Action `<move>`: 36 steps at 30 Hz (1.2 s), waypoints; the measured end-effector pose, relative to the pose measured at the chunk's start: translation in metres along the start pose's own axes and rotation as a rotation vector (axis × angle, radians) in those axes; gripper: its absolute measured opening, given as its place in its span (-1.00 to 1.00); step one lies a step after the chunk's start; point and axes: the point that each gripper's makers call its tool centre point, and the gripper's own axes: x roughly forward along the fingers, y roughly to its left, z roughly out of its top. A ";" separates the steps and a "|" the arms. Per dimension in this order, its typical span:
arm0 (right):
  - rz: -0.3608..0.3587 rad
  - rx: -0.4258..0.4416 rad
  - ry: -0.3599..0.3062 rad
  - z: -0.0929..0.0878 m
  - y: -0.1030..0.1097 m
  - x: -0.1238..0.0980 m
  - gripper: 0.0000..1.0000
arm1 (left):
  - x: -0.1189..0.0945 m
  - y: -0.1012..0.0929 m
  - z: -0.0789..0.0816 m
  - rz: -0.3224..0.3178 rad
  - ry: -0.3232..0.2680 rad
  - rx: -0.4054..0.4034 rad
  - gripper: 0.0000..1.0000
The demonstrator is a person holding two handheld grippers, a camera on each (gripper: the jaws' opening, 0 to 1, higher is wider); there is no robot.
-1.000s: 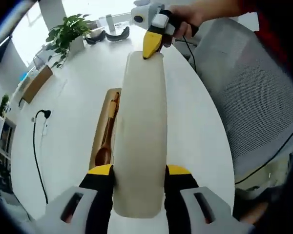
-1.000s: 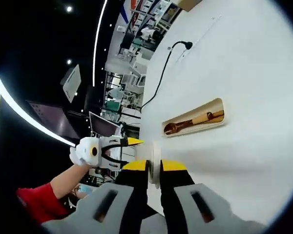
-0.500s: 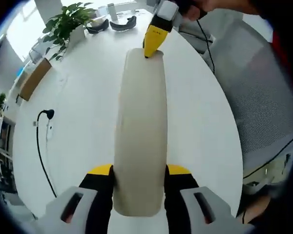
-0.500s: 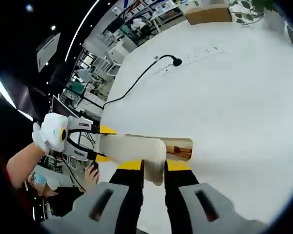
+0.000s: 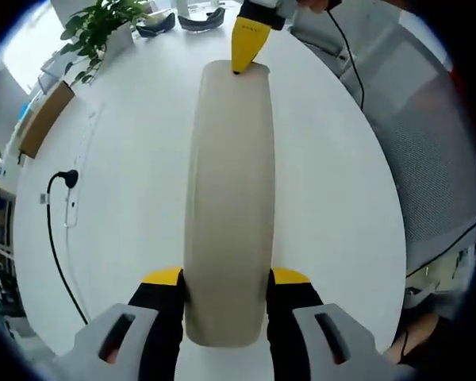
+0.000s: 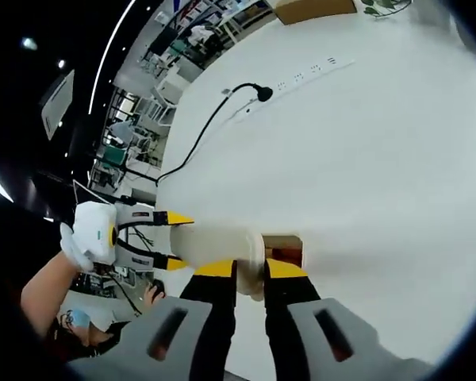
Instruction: Arrange the utensils inside the cutlery case until each visible utensil rests in its matching compartment.
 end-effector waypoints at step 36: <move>0.003 -0.081 -0.035 -0.028 -0.023 0.016 -0.88 | 0.028 -0.012 -0.010 -0.034 0.039 0.058 -0.25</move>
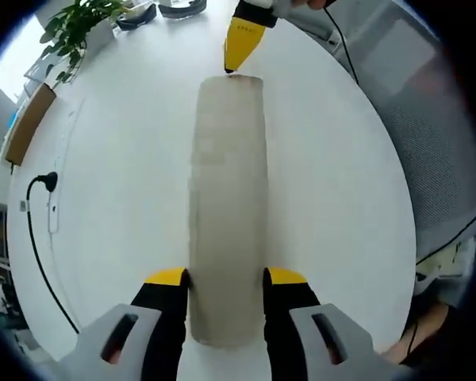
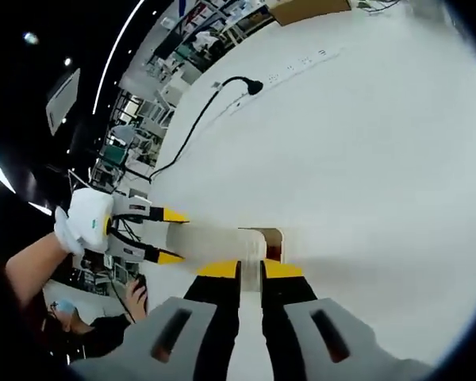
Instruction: Arrange the utensils inside the cutlery case until each visible utensil rests in its matching compartment.
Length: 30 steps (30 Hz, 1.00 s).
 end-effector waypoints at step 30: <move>0.069 0.035 -0.115 0.010 -0.034 0.037 -0.63 | 0.003 0.011 0.009 0.072 -0.072 -0.071 -0.25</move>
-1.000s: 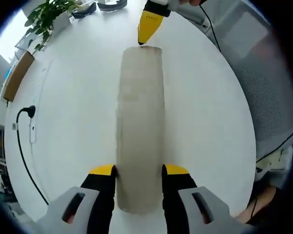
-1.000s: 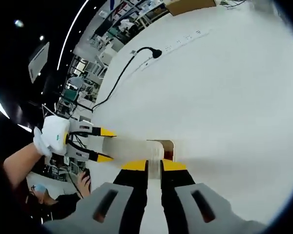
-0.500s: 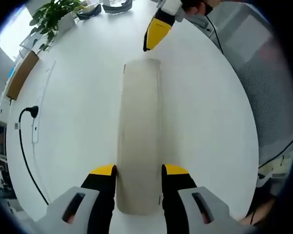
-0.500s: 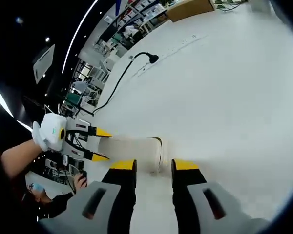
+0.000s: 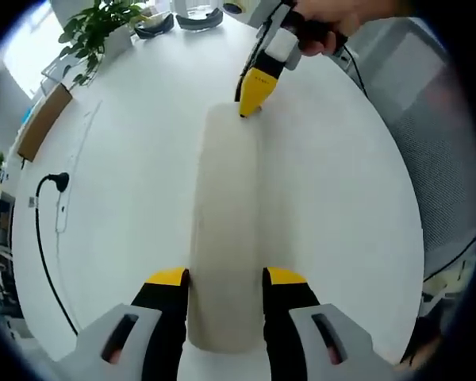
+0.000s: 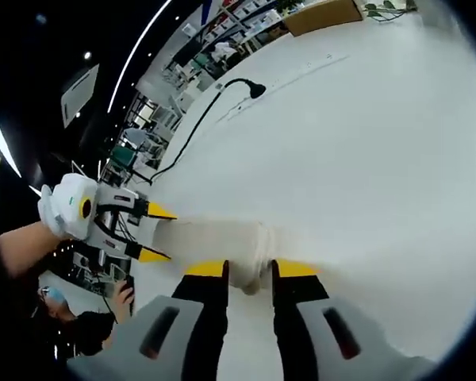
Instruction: Arrange the utensils inside the cutlery case until each visible utensil rests in its matching compartment.
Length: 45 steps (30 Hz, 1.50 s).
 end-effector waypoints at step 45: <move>0.150 0.085 0.022 -0.070 0.031 -0.017 -0.72 | -0.003 -0.050 -0.025 0.072 0.075 0.052 -0.24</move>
